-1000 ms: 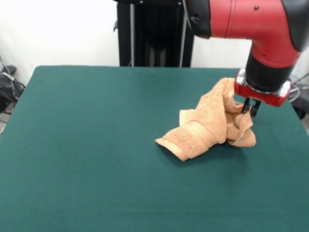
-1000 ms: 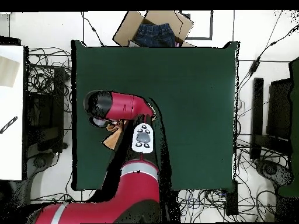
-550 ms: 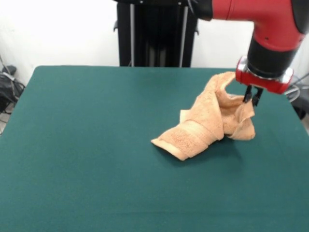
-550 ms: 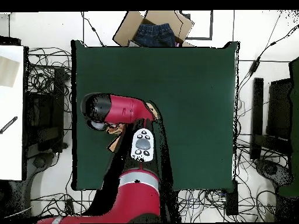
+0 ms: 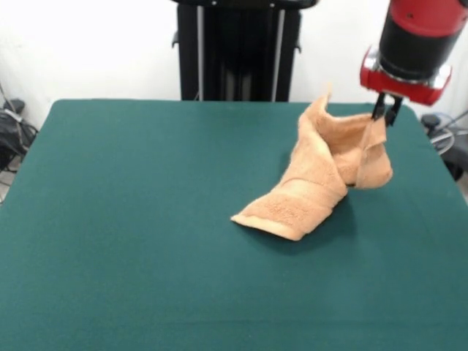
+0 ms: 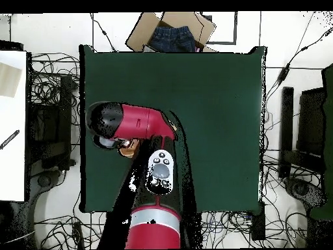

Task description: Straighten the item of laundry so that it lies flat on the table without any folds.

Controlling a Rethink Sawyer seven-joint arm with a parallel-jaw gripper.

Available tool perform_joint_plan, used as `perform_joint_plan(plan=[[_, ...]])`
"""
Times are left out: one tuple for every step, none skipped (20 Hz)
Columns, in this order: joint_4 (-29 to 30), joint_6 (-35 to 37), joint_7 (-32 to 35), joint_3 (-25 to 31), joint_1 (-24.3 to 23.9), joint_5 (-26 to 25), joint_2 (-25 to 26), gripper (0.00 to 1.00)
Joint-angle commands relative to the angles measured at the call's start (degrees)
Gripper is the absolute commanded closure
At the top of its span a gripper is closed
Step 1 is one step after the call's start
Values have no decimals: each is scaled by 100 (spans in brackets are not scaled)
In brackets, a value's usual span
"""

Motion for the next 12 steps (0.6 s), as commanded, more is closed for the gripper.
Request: perform_joint_plan(plan=[[341,747,865,-151,2,-129,-488,100],[353,758,847,-162,11,-146,-516,100],[386,812,838,-185,39,-177,-566,100],[360,901,832,-208,67,-227,-591,100],[358,973,817,-233,93,-289,-630,100],[368,1009,810,-241,90,-322,-668,100],[378,1045,803,-249,88,-355,-707,100],[415,1030,795,-249,72,-352,-749,100],[425,1034,794,-234,34,-331,-777,100],[436,1039,792,-219,-5,-311,-806,100],[450,1044,827,-192,-45,-251,-817,100],[468,1033,883,-182,-63,-188,-833,100]])
